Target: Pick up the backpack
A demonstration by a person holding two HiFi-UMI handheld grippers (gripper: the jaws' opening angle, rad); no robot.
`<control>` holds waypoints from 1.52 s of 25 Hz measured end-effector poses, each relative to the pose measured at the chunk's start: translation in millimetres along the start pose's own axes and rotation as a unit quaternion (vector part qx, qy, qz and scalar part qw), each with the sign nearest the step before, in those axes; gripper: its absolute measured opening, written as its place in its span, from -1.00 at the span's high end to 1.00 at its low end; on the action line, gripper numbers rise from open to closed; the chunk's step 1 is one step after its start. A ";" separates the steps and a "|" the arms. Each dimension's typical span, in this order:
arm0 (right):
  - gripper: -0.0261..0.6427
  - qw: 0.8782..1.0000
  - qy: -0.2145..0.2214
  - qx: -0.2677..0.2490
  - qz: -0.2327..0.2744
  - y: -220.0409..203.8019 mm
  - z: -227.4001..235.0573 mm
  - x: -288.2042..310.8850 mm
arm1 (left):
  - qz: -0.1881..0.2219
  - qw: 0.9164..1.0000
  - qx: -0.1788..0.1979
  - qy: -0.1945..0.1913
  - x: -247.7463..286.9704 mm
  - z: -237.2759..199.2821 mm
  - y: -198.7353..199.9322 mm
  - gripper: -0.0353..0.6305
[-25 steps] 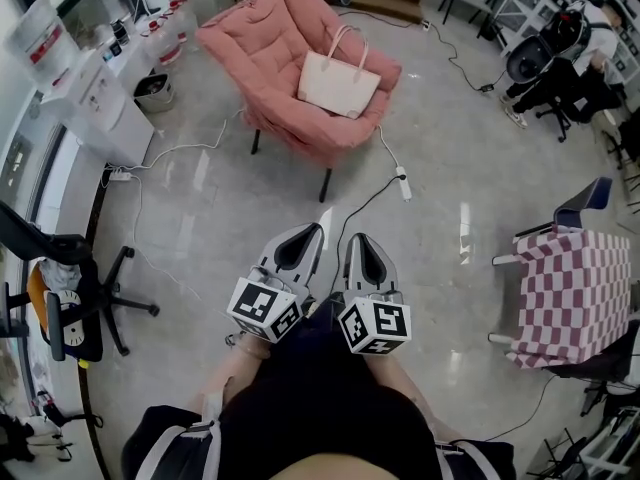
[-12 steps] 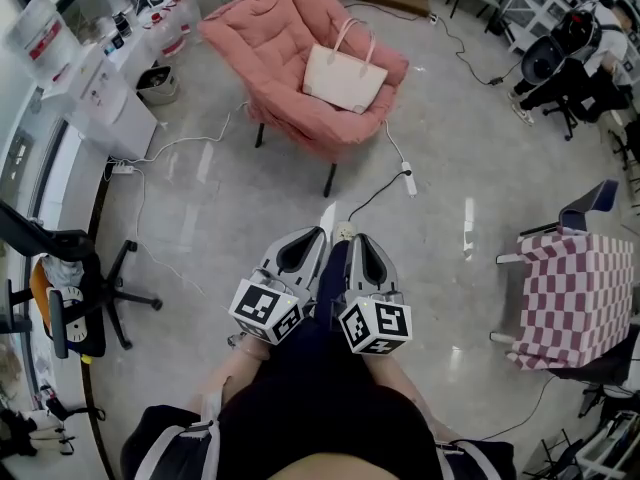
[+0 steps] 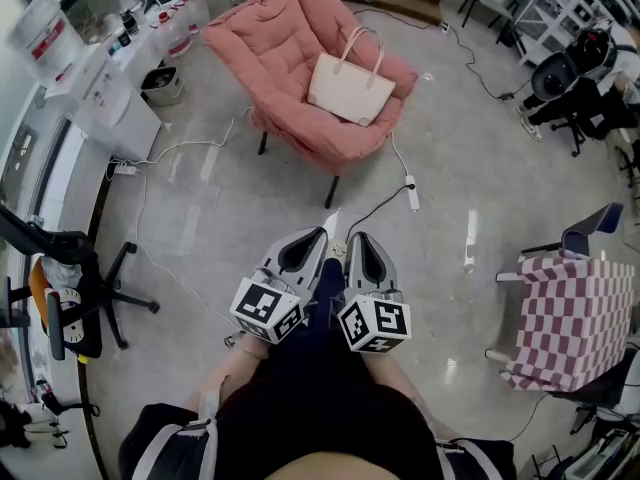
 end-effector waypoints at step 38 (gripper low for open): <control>0.83 0.998 0.000 0.051 -0.022 41.6 114.2 200.8 | -0.010 1.000 0.005 0.023 213.2 -79.4 -0.8 0.82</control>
Point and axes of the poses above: the fingertips, and each gripper's own axes: x forward along the fingers, z to its right, y out of its top, the point moved 1 cm from there along -x, backward along the fingers, and after that the axes turned 12 degrees about z, right-handed, at the moved point
